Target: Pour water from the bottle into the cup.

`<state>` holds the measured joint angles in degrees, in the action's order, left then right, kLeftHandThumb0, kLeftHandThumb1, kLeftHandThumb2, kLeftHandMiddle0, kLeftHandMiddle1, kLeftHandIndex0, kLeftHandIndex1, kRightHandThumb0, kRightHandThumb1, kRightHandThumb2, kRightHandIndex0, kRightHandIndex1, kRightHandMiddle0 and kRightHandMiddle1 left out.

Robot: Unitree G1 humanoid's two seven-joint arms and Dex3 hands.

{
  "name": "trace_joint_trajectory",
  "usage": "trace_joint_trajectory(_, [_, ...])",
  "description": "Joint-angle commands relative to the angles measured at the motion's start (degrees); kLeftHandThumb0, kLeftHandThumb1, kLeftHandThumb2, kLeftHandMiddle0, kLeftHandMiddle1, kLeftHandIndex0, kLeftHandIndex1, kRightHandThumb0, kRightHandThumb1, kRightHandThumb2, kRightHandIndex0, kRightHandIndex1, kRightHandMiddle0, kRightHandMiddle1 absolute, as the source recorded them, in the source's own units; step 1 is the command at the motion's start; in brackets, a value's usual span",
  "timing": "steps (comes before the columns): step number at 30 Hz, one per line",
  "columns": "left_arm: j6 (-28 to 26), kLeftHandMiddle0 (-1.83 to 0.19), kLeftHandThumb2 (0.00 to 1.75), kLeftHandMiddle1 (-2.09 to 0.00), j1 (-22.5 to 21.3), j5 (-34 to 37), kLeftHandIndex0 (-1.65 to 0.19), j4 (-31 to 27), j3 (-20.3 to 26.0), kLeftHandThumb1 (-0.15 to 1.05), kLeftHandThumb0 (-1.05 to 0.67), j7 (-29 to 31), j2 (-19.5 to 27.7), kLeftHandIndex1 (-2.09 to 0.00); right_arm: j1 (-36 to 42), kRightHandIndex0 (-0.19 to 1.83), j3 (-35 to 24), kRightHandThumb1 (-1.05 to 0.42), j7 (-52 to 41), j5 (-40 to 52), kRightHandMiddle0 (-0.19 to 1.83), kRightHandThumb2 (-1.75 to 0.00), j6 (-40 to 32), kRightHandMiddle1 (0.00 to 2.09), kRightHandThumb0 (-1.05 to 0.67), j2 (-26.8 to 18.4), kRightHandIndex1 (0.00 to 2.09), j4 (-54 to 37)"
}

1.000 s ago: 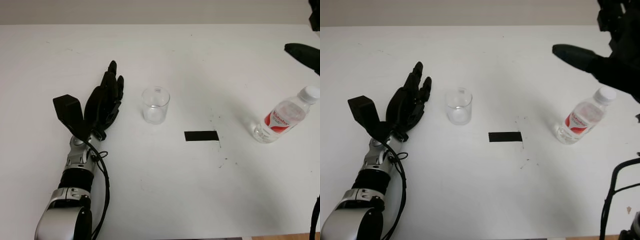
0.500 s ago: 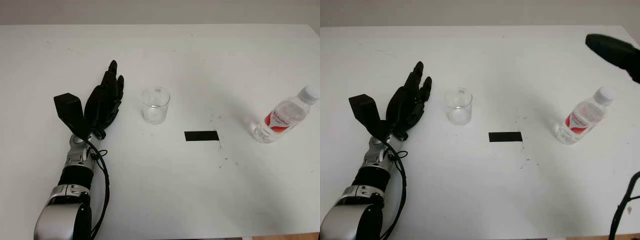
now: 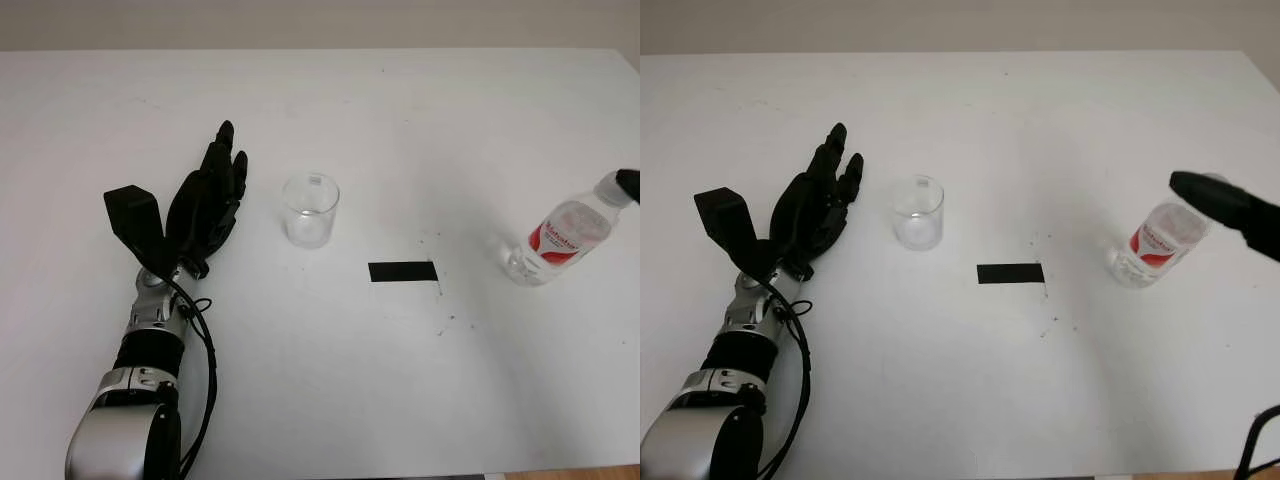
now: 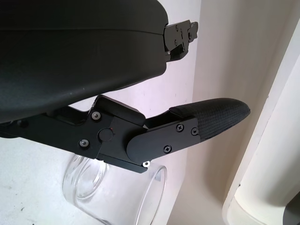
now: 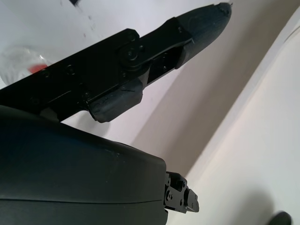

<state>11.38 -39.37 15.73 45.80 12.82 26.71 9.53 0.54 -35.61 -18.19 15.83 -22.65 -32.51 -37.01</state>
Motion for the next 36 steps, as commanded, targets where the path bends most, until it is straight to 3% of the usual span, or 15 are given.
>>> trace_joint_trajectory(1, [0.14,0.19,0.73,0.0,-0.9,0.11,0.19,0.38,0.1,1.05,-0.85,0.5,0.58,0.0,0.82,-0.19,0.63,-0.92,-0.07,1.32,-0.19,-0.05,0.76,0.0,-1.03,1.74,0.0,0.87])
trace_joint_trajectory(14, [-1.82,0.19,0.7,0.0,0.02,1.05,0.19,-1.81,0.79,1.05,-0.85,-0.25,0.74,0.0,2.55,-0.19,9.59,-0.99,4.13,-7.29,-0.19,-0.07,10.34,0.0,-1.05,6.85,0.0,6.26])
trace_joint_trajectory(18, [-2.4,0.19,0.7,0.0,0.46,1.17,0.19,-2.84,0.75,1.05,-0.85,0.08,1.06,0.0,2.25,-0.19,10.42,-0.97,3.81,-3.74,-0.19,-0.05,11.8,0.0,-1.01,10.0,0.0,8.53])
trace_joint_trajectory(26, [-3.37,0.19,0.69,0.0,1.48,0.69,0.19,-5.33,0.4,1.05,-0.87,-0.76,1.81,0.0,3.32,-0.19,13.31,-0.99,8.86,-5.84,-0.19,-0.06,16.47,0.0,-1.02,16.06,0.0,13.78])
trace_joint_trajectory(36, [-3.26,0.19,0.74,0.0,2.08,0.45,0.19,-6.53,0.41,1.05,-0.85,-1.06,2.58,0.0,3.04,-0.19,13.57,-1.01,9.89,-5.29,-0.19,-0.06,21.7,0.0,-1.0,18.09,0.0,20.55])
